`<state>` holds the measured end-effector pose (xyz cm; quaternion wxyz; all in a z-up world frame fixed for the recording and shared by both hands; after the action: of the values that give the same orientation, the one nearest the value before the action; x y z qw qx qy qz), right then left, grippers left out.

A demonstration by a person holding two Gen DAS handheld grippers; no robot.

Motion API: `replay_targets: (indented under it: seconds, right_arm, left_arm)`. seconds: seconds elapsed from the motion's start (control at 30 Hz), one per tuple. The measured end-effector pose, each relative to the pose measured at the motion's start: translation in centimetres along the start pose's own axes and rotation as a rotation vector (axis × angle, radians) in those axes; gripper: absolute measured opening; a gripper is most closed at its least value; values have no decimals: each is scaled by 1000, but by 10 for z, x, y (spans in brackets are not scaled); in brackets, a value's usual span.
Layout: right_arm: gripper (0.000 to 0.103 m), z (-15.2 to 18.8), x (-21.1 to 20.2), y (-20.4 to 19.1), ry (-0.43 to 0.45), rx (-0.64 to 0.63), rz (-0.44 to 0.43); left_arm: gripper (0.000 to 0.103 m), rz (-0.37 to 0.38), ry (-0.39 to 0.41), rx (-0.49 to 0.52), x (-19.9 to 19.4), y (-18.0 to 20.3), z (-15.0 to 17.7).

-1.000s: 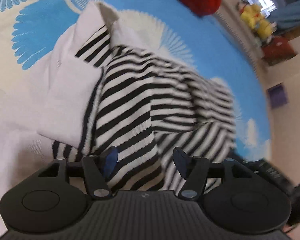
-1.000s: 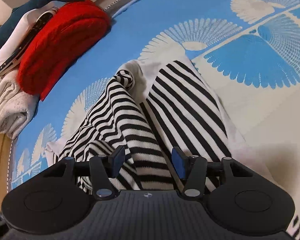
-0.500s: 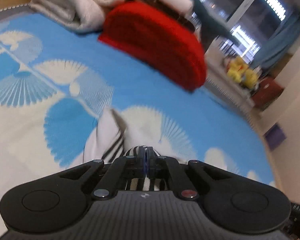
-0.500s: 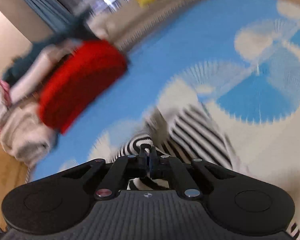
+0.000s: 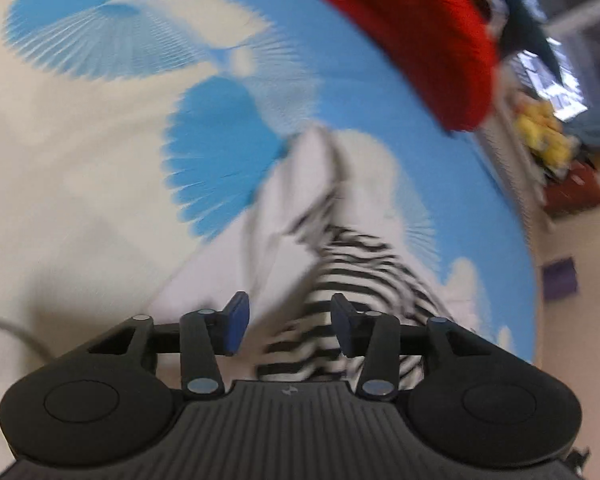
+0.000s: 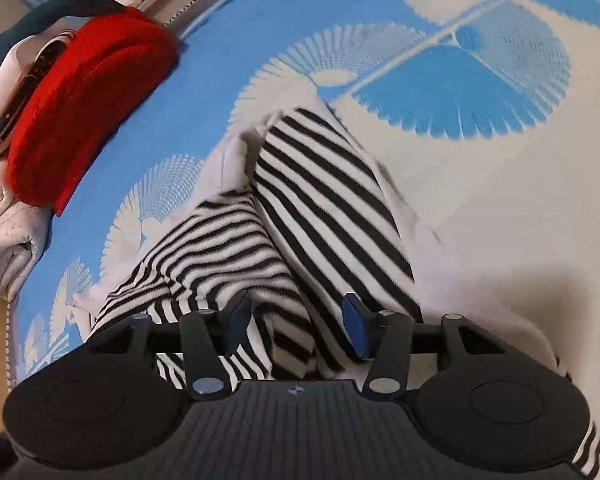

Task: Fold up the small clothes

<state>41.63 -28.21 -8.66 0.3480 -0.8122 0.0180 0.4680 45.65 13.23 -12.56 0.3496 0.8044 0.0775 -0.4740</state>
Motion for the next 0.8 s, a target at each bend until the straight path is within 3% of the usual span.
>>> replay_targets:
  seconds: [0.13,0.2,0.23,0.27,0.3,0.37,0.43,0.5,0.53,0.6,0.63,0.7,0.73,0.77,0.8]
  right_arm:
    - [52,7,14,10,-62,40,22]
    - [52,11,19,11,-72,43,31]
    - [40,12,21,10,-71,34,36]
    - [28,13,21,7,-68,24,32]
    - [3,11,21,1,-61,20,0]
    - [3,2,11,-9,13,56,-96]
    - [3,-17,-9,-23,144,39,-179]
    - [3,-33,-28,-29,258,19,-211]
    - [3,-37,-31,-27,286,26,-199]
    - [3,-36,-19,-11,241,42,-113]
    - [5,-30,-7,-3,182,43,-58]
    - [11,-10,23,19,6,53,68]
    - [10,-3,30,28,-31,80,92]
    - [12,-2,31,29,-23,105,81]
    - [21,-5,27,25,-4,87,84]
  left_arm:
    - [51,30,-42,24,22,14,13]
    - [44,16,-61,14,34,13,20]
    - [16,20,-66,9,37,11,23]
    - [3,31,-57,-7,37,11,22]
    - [3,53,-31,-22,33,11,19]
    - [3,159,52,-43,14,23,7]
    - [3,227,121,-29,-2,33,-3]
    - [4,219,127,-15,-4,32,-4]
    - [4,150,70,-6,9,24,2]
    - [10,-34,-85,10,40,-1,20]
    - [19,-91,-125,12,48,-12,27]
    - [23,-104,-125,15,50,-14,29]
    - [24,-93,-103,40,44,-8,25]
    - [29,-73,-56,79,35,3,18]
    - [32,-62,-4,108,24,10,12]
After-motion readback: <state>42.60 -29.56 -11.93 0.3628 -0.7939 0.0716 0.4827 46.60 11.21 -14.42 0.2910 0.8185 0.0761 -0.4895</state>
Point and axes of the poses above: each gripper's, at about its wrist camera, not at the fingertips, and x roughly the way its jaws point, y to its right, z to its underside, the point moved 9 cm from there along x, roughly the way its jaws point, and after that the axes turned 4 degrees about -z, right-handed, at the moved point
